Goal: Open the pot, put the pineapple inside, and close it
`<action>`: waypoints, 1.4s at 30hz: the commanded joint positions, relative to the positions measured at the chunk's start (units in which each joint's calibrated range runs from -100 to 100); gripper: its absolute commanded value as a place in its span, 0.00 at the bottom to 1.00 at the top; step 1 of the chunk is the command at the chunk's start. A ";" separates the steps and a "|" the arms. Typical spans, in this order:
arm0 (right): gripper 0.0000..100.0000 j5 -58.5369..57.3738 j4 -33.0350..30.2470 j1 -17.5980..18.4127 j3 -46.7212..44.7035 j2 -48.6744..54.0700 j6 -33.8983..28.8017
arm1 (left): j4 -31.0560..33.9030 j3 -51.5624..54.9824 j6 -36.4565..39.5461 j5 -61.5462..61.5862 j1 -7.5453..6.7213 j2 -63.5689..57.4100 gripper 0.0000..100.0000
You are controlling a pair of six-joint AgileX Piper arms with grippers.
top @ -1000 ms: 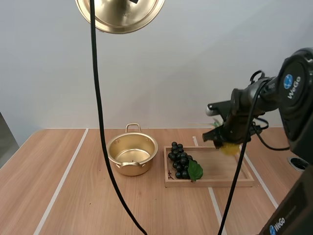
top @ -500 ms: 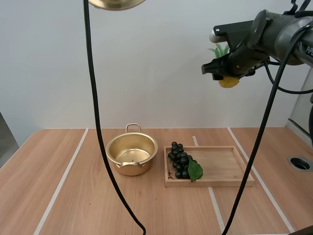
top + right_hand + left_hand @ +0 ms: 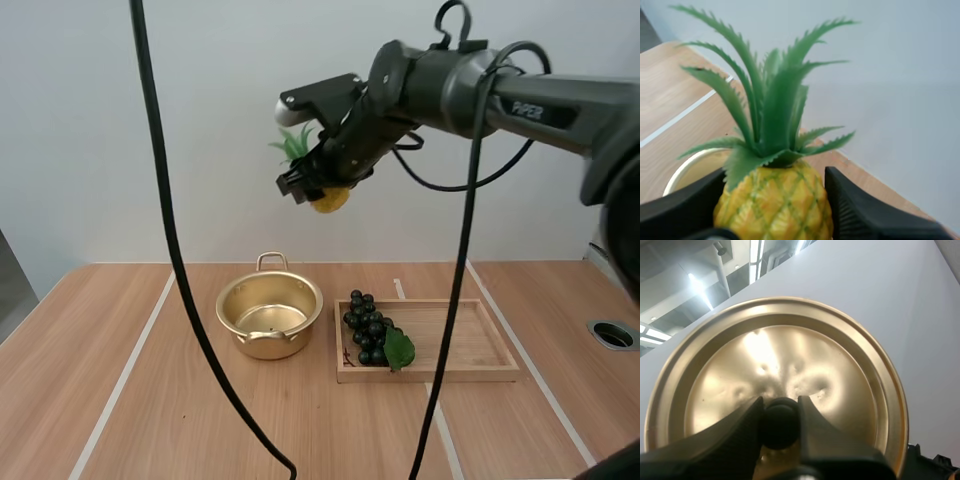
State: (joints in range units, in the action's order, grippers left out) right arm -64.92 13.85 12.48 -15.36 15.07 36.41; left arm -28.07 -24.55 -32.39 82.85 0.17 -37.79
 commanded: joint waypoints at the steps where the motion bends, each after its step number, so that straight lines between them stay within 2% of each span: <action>1: 0.00 -1.15 -0.75 1.19 0.42 -3.27 0.51 | 0.02 -1.02 0.36 2.64 -0.13 -0.47 0.00; 8: 0.00 -2.69 -0.56 3.33 0.42 -11.23 6.72 | 5.20 -1.02 0.36 10.61 -0.13 -0.47 0.00; 16: 0.00 -4.09 -0.43 3.83 0.42 -17.08 6.82 | 7.33 -0.89 0.36 13.08 -0.13 -0.47 0.00; 27: 0.00 -4.12 1.16 3.83 0.42 -18.83 9.64 | 7.69 -0.77 0.36 13.08 -0.13 -0.47 0.00; 42: 0.00 -3.81 4.35 3.83 -0.38 -24.07 9.85 | 7.69 -0.76 0.36 14.50 -0.13 0.86 0.00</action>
State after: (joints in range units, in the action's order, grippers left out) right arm -68.87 17.52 16.31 -15.36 -8.67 45.55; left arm -20.46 -25.06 -32.39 98.49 0.17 -37.19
